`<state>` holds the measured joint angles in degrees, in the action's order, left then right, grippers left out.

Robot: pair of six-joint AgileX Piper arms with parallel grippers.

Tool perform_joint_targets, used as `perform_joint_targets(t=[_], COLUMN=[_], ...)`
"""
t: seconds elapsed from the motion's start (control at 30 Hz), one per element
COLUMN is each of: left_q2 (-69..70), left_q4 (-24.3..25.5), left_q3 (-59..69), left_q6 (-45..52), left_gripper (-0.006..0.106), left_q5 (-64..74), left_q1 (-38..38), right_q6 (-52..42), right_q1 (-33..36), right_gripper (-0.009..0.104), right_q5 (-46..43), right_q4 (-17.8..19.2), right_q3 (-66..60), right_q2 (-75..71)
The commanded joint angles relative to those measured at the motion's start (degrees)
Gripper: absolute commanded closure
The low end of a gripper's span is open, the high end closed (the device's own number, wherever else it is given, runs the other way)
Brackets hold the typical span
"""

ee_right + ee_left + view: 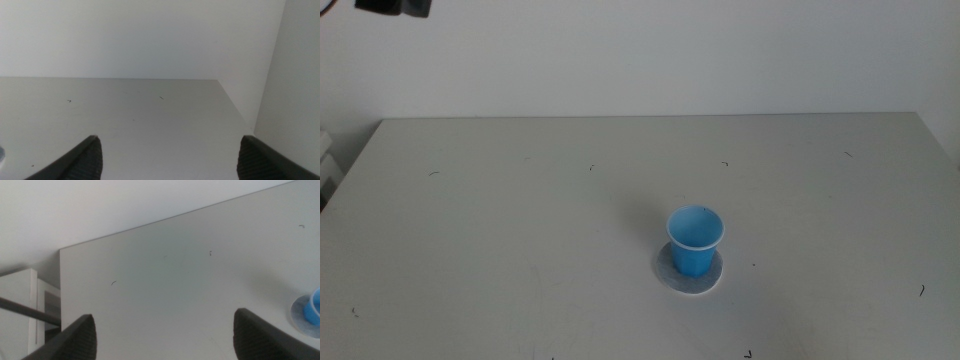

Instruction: Place an empty cup on a cup mat.

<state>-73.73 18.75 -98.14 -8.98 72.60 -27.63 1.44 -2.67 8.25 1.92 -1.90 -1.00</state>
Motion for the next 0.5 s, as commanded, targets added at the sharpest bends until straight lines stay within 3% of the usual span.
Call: perform_joint_targets(t=[0.0, 0.17, 0.47], left_q2=[2.4, 7.6, 26.5], left_q4=[-0.5, -5.4, -9.9], left_q3=[0.4, 8.2, 36.9], left_q6=[0.3, 3.0, 6.5], left_gripper=[-0.005, -0.005, -0.005], left_q5=[1.3, -2.6, -27.1], left_q1=[2.8, 8.9, 25.1], right_q6=[-0.5, -0.5, -0.5], right_q1=[0.1, 0.1, 0.1], right_gripper=[0.001, 0.001, 0.001], right_q5=[-4.5, -4.5, -4.5], right_q4=[0.5, 0.5, 0.5], right_q3=[0.7, 0.7, 0.7], right_q2=[-1.1, -1.1, -1.1])
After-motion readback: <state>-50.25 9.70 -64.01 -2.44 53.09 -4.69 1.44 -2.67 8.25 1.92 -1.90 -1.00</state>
